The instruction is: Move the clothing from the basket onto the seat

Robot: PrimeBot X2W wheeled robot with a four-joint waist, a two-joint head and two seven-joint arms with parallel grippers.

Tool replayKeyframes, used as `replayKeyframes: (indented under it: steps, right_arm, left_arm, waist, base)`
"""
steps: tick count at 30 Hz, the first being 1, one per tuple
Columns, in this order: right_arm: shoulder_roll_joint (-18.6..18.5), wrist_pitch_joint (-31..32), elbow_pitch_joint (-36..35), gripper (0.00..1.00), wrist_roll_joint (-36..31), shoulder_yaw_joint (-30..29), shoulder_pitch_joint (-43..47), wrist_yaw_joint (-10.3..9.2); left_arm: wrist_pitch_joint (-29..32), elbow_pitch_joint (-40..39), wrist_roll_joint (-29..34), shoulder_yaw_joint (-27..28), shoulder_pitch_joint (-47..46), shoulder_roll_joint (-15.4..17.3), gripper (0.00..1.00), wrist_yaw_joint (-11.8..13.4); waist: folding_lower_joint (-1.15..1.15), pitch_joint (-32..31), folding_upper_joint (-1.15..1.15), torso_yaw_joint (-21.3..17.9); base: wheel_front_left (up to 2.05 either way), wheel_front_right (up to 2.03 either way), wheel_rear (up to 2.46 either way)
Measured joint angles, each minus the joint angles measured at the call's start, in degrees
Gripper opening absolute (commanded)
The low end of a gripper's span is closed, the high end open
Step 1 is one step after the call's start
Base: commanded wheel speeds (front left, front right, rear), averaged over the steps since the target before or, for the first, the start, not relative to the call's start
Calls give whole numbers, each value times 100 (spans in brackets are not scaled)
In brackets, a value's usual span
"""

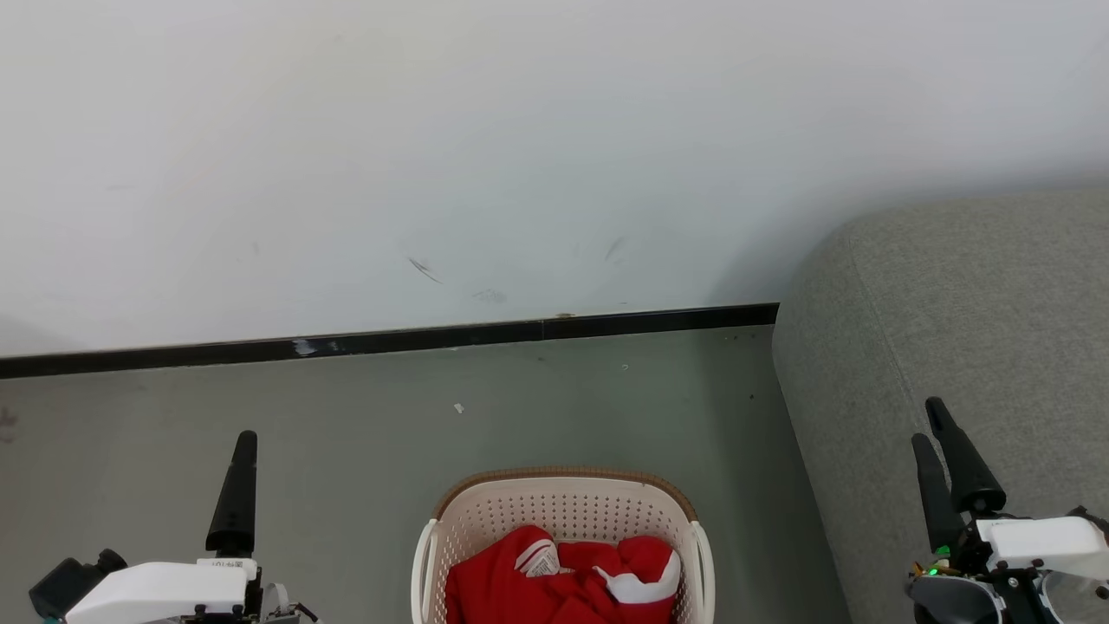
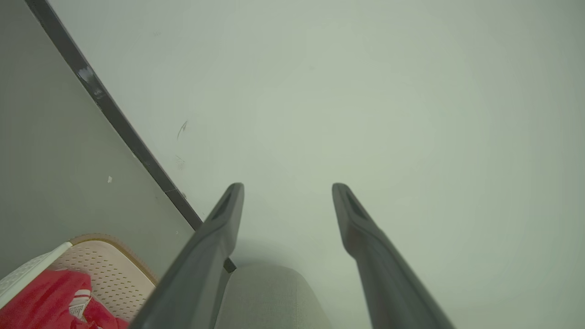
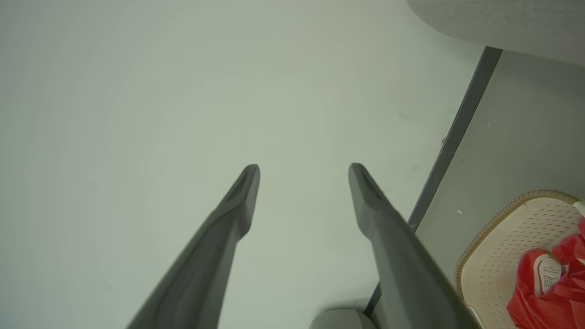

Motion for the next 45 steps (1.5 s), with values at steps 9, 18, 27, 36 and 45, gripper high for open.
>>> replayKeyframes:
  steps: [9,18,27,36,45]
  right_arm:
    - [-169,-167,-169,100,-571,153,-87,1]
    - [-586,-341,-198,100,-1967,383,-93,1]
    - [-724,-474,-309,100,-3074,625,-215,4]
    - [-836,-583,-396,100,-4447,688,-331,5]
    - [-783,-754,-466,100,-5590,587,-331,7]
  left_arm:
    - [-167,-41,758,-188,-9,237,100,-43]
    - [-367,-47,1885,-441,-10,461,100,-47]
    - [-567,-194,3100,-549,-160,646,100,65]
    - [-747,-263,4550,-809,-218,910,100,322]
    - [-922,-292,5326,-993,-218,815,100,520]
  waist:
    - [-20,12,0,-9]
    - [-39,38,0,-13]
    - [-43,58,0,-4]
    - [-45,76,0,-1]
    - [-45,75,0,-4]
  base:
    - [0,0,0]
    - [0,0,0]
    - [0,0,0]
    - [0,0,0]
    - [0,0,0]
